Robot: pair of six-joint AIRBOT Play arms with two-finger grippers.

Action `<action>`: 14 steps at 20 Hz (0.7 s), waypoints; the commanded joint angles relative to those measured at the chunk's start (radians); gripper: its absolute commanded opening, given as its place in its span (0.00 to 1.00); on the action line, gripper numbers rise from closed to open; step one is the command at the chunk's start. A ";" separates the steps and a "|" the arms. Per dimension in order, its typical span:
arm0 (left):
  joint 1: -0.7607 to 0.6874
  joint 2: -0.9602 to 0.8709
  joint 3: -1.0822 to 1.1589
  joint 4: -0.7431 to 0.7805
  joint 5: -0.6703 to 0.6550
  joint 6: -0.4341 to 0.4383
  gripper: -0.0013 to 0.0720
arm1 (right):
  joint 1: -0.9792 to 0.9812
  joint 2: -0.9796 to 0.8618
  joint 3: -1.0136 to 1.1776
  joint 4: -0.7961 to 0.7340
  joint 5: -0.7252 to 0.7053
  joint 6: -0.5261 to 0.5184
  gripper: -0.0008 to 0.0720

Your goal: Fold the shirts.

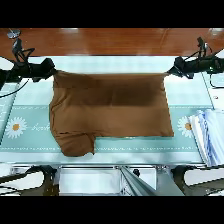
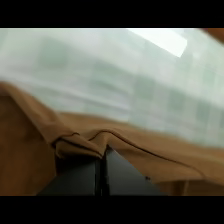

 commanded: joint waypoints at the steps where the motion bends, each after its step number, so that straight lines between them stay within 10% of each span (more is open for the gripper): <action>1: 0.016 -0.006 -0.014 0.110 -0.229 0.062 0.04 | 0.000 -0.010 -0.017 -0.106 0.151 -0.032 0.04; 6: -0.002 -0.009 -0.185 0.134 -0.233 0.063 0.12 | 0.058 -0.010 -0.163 -0.132 0.076 -0.027 0.11; 8: 0.004 -0.008 -0.183 0.144 -0.283 0.063 0.97 | 0.051 -0.010 -0.142 -0.122 0.103 -0.006 0.87; 14: 0.174 0.117 -0.202 0.198 -0.461 0.067 0.98 | -0.149 0.160 -0.134 -0.220 0.275 -0.014 0.86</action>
